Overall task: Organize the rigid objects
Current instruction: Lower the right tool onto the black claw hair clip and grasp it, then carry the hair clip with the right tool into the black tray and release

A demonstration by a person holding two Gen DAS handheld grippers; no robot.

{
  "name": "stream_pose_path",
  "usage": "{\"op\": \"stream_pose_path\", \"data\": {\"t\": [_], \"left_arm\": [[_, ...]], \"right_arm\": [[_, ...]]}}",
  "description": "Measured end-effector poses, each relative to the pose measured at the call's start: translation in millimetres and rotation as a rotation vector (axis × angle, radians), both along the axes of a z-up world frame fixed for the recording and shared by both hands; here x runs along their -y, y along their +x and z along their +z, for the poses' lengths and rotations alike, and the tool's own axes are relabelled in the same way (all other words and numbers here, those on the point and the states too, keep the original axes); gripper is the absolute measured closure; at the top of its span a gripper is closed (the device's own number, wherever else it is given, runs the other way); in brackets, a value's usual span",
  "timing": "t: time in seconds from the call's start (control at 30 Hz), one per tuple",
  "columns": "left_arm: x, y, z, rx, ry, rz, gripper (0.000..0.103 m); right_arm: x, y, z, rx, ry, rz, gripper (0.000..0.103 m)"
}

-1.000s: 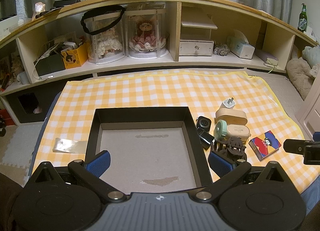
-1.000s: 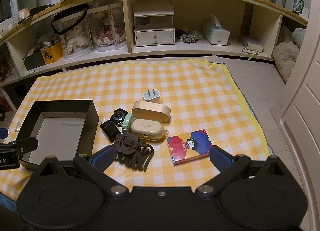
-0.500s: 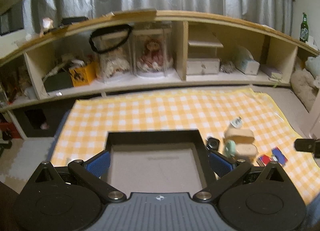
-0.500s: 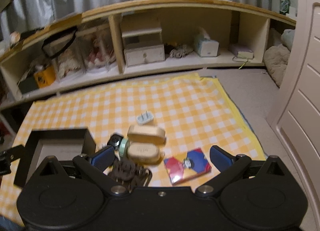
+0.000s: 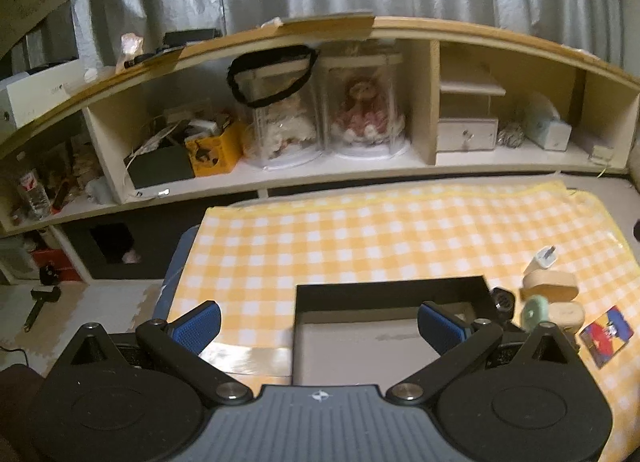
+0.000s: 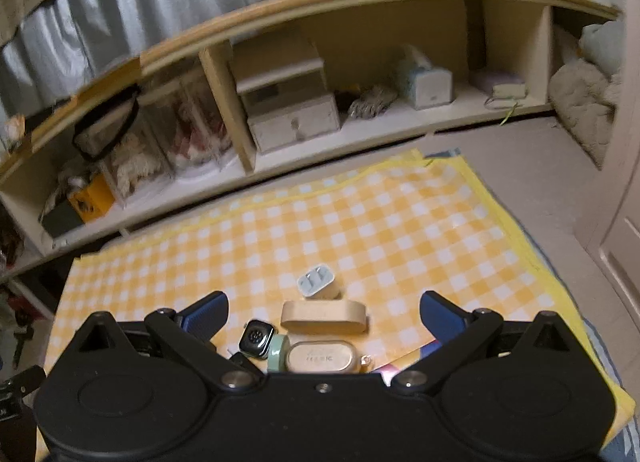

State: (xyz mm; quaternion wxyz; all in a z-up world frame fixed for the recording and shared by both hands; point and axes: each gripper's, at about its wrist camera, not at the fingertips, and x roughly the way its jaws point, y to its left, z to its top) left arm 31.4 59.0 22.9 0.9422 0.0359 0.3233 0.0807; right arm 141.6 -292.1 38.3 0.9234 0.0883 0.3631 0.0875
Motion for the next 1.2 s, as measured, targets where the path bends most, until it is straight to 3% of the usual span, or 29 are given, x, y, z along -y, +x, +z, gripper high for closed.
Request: {"op": "stream_pose_path", "data": {"t": [0.1, 0.2, 0.33, 0.4, 0.77, 1.03, 1.2], "left_arm": [[-10, 6, -4, -0.048, -0.019, -0.047, 0.000], [-20, 11, -13, -0.093, -0.019, -0.027, 0.000], [-37, 15, -25, -0.150, -0.049, 0.000, 0.004], [-45, 18, -29, -0.183, -0.072, -0.030, 0.019], [-56, 32, -59, -0.345, -0.230, -0.068, 0.070], [-57, 38, -69, -0.391, -0.235, -0.044, 0.081], [-59, 40, -71, -0.390, -0.223, -0.016, 0.096]], "right_arm": [[-9, 13, -10, -0.081, 0.020, 0.039, 0.000], [-19, 22, -25, -0.160, 0.044, 0.038, 0.002], [-31, 26, -50, -0.273, 0.070, 0.019, 0.018], [-35, 26, -61, -0.314, 0.074, 0.014, 0.020], [-48, 27, -97, -0.452, 0.035, -0.038, 0.038], [-44, 33, -105, -0.472, 0.049, -0.042, 0.048], [-42, 32, -106, -0.462, 0.059, -0.026, 0.050]]}}
